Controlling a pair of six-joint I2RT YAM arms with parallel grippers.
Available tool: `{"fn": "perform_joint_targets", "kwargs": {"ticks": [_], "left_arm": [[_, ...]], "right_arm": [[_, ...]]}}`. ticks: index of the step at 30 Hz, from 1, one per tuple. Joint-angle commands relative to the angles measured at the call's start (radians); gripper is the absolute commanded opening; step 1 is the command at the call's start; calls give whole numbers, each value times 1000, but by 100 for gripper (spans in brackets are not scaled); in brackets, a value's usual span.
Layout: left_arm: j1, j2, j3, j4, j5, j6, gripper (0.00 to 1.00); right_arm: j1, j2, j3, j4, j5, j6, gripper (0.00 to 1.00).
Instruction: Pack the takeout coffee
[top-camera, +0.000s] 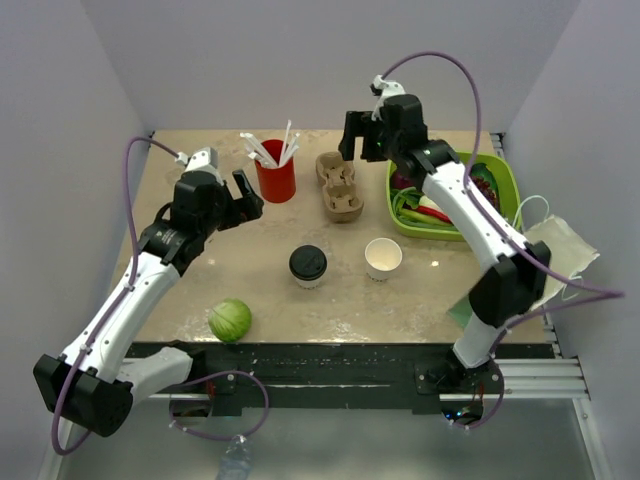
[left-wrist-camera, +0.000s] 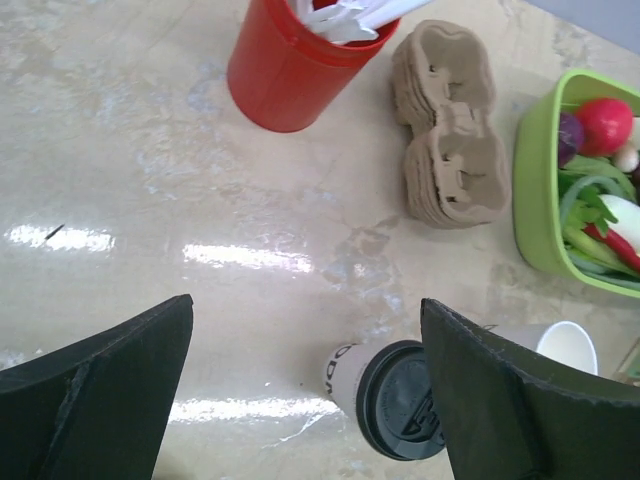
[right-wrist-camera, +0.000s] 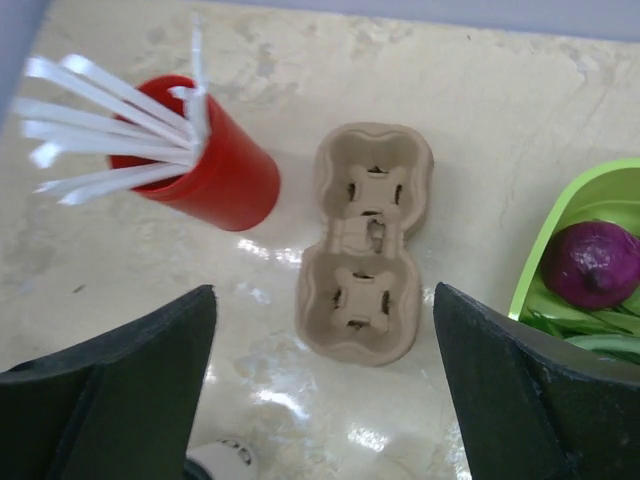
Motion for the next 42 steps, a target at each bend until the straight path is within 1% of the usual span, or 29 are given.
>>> {"fn": "perform_joint_targets", "kwargs": {"ticks": [1,2,3,4,5,6,8,11,13,14,15,19,27,28,31,32,33,35,40,42], "left_arm": [[-2,-15,19,-42,-91,2,100],[-1,-13,11,-33,-88,5,100],[-2,-6,4,-23,-83,3,100],[-2,-1,4,-22,-77,3,100],[-2,16,5,-24,-74,3,100],[-2,25,11,-30,-72,2,100],[-2,45,13,-33,-62,2,100],[-2,60,8,-27,-57,7,100],[-2,68,7,-25,-55,10,100],[-2,73,7,-24,-54,11,100],[-2,74,4,-21,-51,11,100],[-2,83,-3,-6,-45,13,100],[-2,99,-4,2,-35,14,100],[-2,102,-6,4,-35,14,100],[-2,103,-6,7,-37,14,100],[-2,105,-7,8,-37,16,100],[-2,105,-7,8,-37,16,100],[-2,105,-9,8,-38,16,100],[-2,102,-9,5,-40,17,99],[-1,100,-9,4,-40,17,100]], "right_arm": [[-7,243,214,-201,80,-69,84],[-7,277,279,-212,75,-71,82],[-10,314,304,-221,85,-68,80],[-10,340,324,-224,92,-60,75],[-10,396,363,-227,111,-49,73],[-10,418,382,-230,152,-40,71],[-8,461,419,-229,207,-13,63],[-10,513,422,-169,221,-12,56],[-8,552,431,-151,229,-16,55],[-10,564,451,-151,232,-16,52],[-10,578,460,-149,238,-19,48],[-10,630,489,-157,237,-11,47],[-8,671,508,-152,240,7,46],[-10,671,500,-145,237,6,42],[-10,673,492,-117,236,0,41],[-8,674,494,-115,238,1,36],[-10,673,492,-111,243,4,33],[-8,673,486,-103,243,4,30],[-11,694,518,-141,261,17,30],[-10,700,520,-152,273,24,32]]}}
